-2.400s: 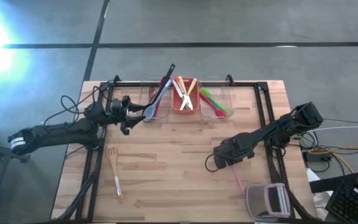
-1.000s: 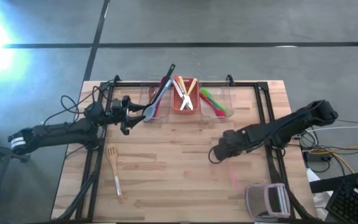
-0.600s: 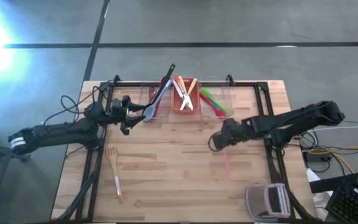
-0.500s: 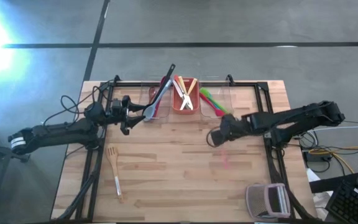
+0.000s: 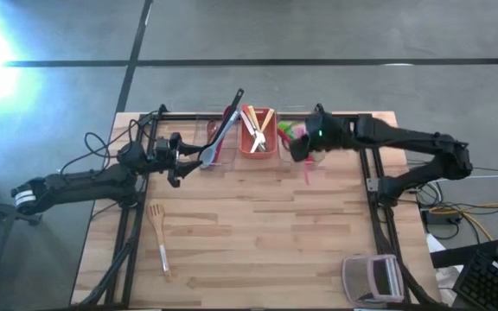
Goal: Pick & Place Kitchen Items
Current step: Put the pink spatula into the right transparent bin
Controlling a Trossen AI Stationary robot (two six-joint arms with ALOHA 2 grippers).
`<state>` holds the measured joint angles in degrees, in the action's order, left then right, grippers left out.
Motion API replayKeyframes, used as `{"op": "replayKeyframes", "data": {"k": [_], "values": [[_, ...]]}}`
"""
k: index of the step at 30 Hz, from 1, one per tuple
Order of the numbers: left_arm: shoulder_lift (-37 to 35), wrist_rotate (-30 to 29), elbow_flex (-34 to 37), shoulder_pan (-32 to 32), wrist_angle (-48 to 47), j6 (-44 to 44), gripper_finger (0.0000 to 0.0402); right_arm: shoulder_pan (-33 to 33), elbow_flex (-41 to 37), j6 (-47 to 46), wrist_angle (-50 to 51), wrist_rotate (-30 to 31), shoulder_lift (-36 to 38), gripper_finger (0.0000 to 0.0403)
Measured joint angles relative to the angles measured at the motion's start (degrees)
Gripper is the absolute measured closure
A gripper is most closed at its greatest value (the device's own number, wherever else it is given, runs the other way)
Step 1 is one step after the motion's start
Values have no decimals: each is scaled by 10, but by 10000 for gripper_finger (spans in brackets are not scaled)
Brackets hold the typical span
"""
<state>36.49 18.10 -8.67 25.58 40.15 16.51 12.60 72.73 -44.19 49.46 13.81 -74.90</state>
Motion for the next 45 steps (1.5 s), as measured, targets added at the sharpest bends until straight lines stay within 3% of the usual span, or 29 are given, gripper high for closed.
{"op": "replayKeyframes", "data": {"k": [10, 22, 29, 45], "values": [[0, -1, 0, 0, 2, -1, 138, 120, 116, 156, 26, -39, -102, 390], [0, -1, 1, 0, 1, -1, 138, 212, 229, 234, 105, -70, -220, 390], [0, -2, 3, 0, -1, -1, 138, 246, 272, 266, 111, -123, -270, 390], [0, -3, 4, 0, 2, -1, 138, 264, 301, 284, 173, -124, -367, 390]]}}
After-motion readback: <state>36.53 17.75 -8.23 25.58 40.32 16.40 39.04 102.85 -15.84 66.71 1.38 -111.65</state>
